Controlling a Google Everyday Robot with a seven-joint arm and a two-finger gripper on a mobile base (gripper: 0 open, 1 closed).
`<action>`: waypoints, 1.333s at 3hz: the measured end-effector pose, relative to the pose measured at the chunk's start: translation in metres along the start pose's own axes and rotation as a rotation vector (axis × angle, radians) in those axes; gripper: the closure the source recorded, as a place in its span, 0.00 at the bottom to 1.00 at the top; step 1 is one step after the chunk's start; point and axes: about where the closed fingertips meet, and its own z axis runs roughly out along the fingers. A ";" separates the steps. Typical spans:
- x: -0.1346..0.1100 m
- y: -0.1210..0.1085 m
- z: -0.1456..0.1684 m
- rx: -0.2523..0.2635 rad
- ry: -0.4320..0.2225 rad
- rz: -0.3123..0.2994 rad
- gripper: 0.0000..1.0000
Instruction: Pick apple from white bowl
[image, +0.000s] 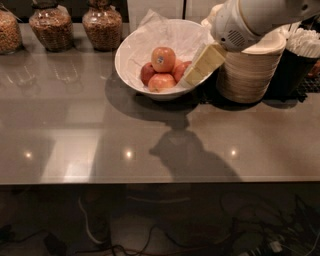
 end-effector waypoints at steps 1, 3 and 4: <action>-0.022 -0.012 0.033 -0.020 -0.013 -0.004 0.00; -0.029 -0.029 0.086 -0.036 -0.066 0.023 0.00; -0.024 -0.045 0.103 -0.005 -0.093 0.035 0.00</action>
Offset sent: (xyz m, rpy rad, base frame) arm 0.0816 0.0665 -0.0299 0.0648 0.0212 0.0435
